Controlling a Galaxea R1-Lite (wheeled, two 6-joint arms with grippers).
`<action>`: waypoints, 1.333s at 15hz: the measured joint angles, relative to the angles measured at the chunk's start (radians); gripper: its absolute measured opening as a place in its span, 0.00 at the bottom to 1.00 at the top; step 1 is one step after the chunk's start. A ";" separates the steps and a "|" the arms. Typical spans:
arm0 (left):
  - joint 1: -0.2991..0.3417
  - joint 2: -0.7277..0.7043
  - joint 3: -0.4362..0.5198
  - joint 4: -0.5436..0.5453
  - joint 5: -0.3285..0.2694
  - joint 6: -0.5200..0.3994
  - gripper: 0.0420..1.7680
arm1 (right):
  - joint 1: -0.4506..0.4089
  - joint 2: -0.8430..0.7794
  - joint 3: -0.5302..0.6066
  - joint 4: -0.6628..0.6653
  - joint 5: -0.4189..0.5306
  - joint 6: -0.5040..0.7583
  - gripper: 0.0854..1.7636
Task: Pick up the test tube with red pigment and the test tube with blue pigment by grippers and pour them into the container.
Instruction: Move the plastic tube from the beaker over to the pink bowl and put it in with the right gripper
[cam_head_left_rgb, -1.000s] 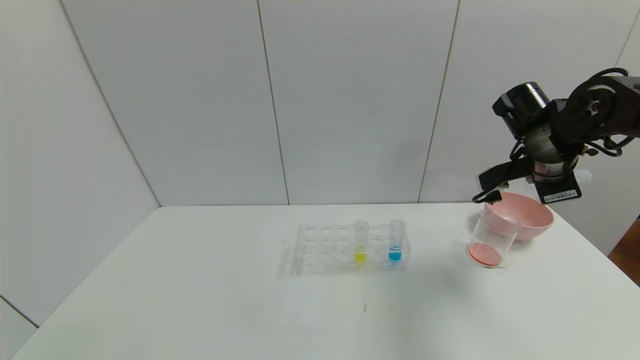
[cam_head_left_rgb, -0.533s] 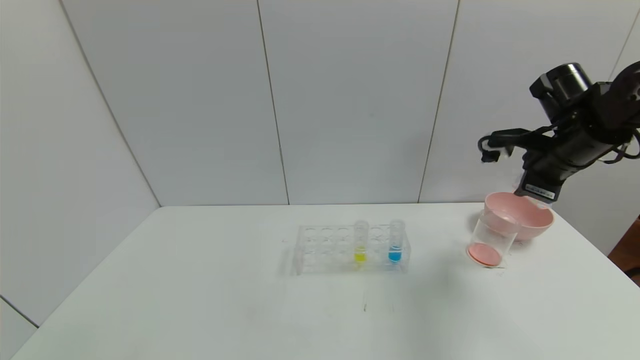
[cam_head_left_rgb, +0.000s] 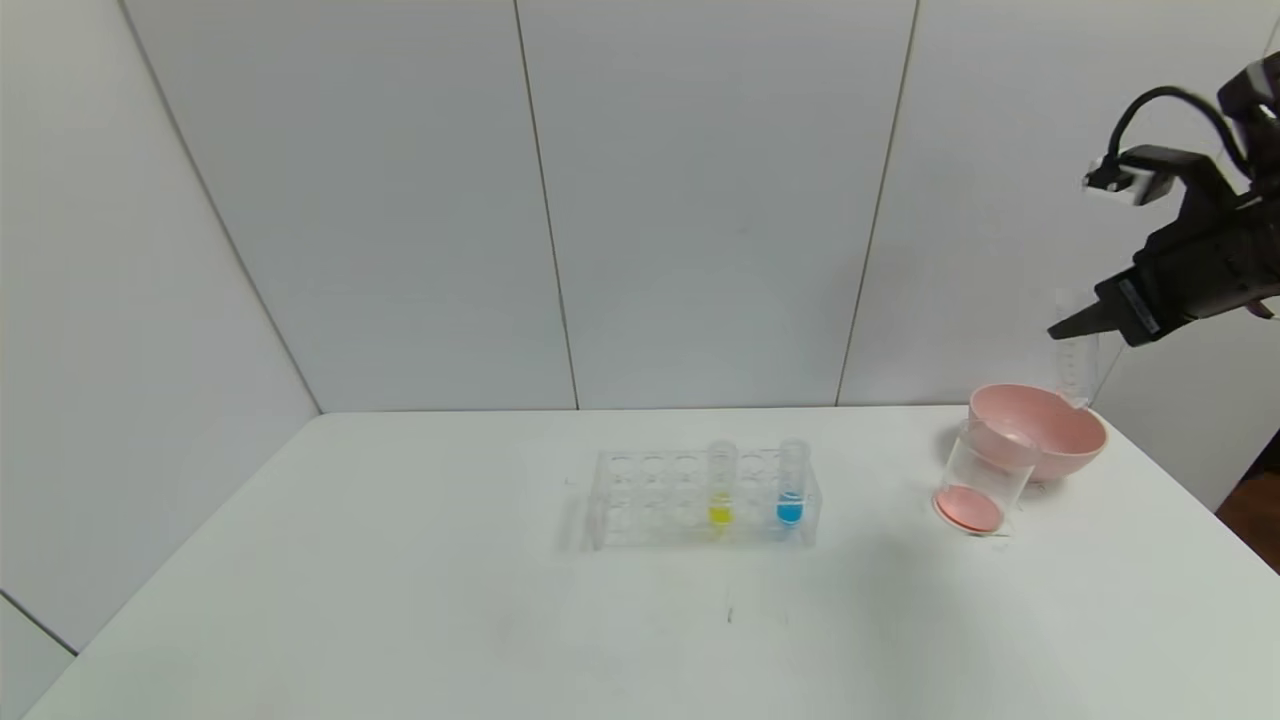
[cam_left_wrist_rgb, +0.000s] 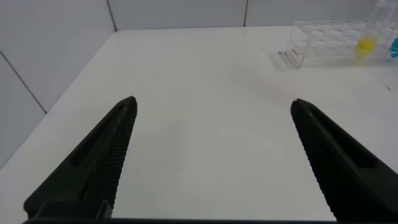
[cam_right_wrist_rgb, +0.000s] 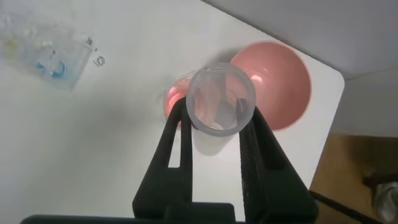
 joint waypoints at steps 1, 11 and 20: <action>0.000 0.000 0.000 0.000 0.000 0.000 1.00 | -0.029 -0.015 0.008 -0.023 0.018 0.041 0.25; 0.000 0.000 0.000 0.000 0.000 0.000 1.00 | -0.167 -0.097 0.449 -0.694 0.030 0.195 0.25; 0.000 0.000 0.000 0.000 0.000 0.000 1.00 | -0.185 0.051 0.642 -0.979 0.031 0.203 0.25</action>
